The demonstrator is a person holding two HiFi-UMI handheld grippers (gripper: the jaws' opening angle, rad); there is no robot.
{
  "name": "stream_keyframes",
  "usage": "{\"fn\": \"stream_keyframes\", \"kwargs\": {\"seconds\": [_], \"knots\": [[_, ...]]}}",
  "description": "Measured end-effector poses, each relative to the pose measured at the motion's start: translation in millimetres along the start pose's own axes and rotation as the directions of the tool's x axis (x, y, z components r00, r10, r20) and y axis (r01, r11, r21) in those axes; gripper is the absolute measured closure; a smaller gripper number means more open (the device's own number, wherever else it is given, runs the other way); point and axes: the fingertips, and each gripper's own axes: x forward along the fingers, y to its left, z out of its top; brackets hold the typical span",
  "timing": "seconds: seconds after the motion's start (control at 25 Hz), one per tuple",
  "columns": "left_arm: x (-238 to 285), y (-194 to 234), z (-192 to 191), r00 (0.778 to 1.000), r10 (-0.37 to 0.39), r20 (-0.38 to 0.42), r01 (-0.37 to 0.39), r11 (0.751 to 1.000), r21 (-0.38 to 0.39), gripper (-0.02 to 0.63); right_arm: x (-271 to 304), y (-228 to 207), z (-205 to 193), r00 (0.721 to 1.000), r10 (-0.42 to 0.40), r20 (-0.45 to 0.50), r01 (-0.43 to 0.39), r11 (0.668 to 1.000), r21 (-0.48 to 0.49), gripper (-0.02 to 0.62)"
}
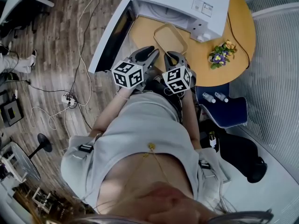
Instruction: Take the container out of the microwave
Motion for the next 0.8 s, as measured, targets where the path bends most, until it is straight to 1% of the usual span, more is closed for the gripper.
{"fn": "stream_keyframes", "kwargs": {"seconds": [0.24,0.48,0.64,0.8], "knots": [[-12.4,-5.9,-5.0,0.997,0.064,0.033,-0.064,0.998,-0.008,0.503,-7.5,10.6,-0.6,0.999,0.05,0.012,-0.05,0.998,-0.041,0.563],[-24.7,-5.8,-9.3,0.987,0.14,0.078,-0.14,0.99,-0.011,0.503,-11.1,23.0,-1.8,0.994,0.104,0.023,-0.102,0.991,-0.088,0.563],[-32.1,-6.7,-13.4,0.98,0.173,0.099,-0.171,0.985,-0.029,0.503,-13.1,28.8,-5.6,0.992,0.129,0.015,-0.126,0.986,-0.111,0.563],[-35.5,-6.7,-18.3,0.977,0.19,0.099,-0.188,0.982,-0.033,0.503,-14.6,32.0,-7.8,0.99,0.143,0.012,-0.141,0.983,-0.118,0.563]]}}
